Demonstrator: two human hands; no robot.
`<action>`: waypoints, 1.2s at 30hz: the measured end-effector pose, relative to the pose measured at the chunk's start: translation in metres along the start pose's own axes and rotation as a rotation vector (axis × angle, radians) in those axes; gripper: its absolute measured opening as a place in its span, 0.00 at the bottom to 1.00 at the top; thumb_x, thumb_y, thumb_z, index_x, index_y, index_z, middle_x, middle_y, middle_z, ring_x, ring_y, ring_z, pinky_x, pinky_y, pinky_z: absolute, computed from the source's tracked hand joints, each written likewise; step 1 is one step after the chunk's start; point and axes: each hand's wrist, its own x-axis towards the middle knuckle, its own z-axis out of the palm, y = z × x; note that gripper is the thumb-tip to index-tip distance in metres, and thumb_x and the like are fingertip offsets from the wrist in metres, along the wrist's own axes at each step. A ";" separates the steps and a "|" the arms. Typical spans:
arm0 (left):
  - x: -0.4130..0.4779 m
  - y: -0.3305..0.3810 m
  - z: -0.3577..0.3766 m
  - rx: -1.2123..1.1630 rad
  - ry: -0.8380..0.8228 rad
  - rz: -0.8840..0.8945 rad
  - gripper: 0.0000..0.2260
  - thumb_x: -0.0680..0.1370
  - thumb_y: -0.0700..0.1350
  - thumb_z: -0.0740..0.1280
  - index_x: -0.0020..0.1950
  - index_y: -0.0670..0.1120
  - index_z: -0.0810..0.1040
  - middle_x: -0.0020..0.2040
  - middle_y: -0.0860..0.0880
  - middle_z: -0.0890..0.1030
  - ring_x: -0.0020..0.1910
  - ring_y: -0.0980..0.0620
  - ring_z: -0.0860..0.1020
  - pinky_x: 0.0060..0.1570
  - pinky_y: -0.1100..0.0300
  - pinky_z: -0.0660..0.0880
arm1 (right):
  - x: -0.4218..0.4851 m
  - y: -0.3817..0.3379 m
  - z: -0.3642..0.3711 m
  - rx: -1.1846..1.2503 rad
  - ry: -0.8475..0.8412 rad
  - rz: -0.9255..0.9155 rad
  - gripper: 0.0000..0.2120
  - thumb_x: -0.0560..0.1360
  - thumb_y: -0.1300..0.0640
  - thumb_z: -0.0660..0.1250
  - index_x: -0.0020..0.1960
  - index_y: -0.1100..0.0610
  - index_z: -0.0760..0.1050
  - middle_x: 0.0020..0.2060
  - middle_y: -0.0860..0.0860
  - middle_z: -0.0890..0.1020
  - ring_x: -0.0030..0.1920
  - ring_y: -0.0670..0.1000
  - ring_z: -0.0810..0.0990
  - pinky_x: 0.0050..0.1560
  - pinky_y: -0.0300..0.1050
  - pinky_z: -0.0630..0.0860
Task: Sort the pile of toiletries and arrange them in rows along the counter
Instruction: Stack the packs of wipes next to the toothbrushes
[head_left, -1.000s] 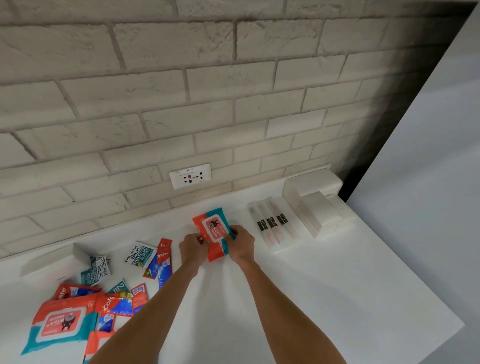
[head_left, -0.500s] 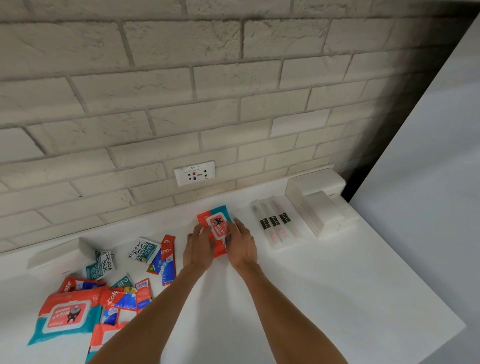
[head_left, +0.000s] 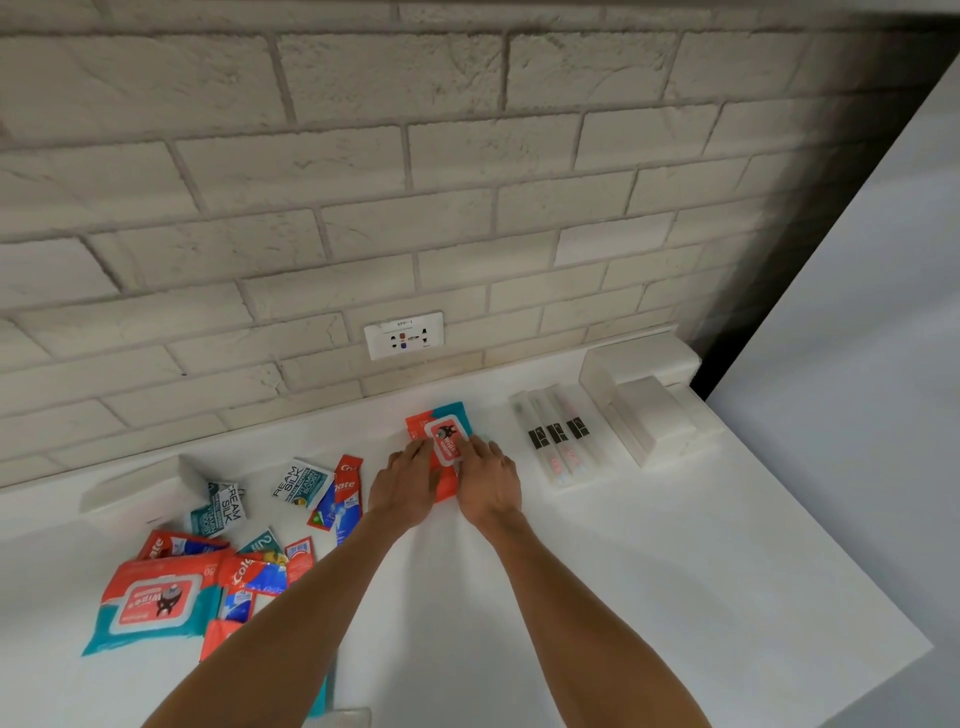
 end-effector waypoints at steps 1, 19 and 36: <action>-0.003 0.000 -0.003 -0.015 0.012 0.003 0.27 0.84 0.57 0.61 0.81 0.50 0.61 0.79 0.48 0.68 0.73 0.44 0.73 0.68 0.46 0.75 | 0.000 0.000 -0.001 -0.001 -0.004 0.002 0.31 0.85 0.42 0.64 0.83 0.51 0.60 0.81 0.55 0.68 0.81 0.62 0.66 0.80 0.61 0.65; -0.136 -0.141 -0.066 -0.418 0.302 -0.166 0.14 0.83 0.47 0.65 0.68 0.47 0.78 0.65 0.46 0.82 0.60 0.45 0.82 0.59 0.50 0.79 | -0.097 -0.133 0.000 0.379 0.022 0.103 0.16 0.84 0.52 0.66 0.72 0.49 0.75 0.67 0.49 0.82 0.63 0.52 0.83 0.61 0.50 0.83; -0.182 -0.301 -0.137 -0.736 0.500 -0.632 0.16 0.82 0.51 0.67 0.67 0.46 0.72 0.63 0.47 0.80 0.52 0.46 0.81 0.47 0.56 0.76 | -0.098 -0.330 0.064 0.519 -0.099 0.088 0.16 0.86 0.45 0.63 0.70 0.51 0.73 0.67 0.52 0.82 0.59 0.55 0.85 0.54 0.53 0.85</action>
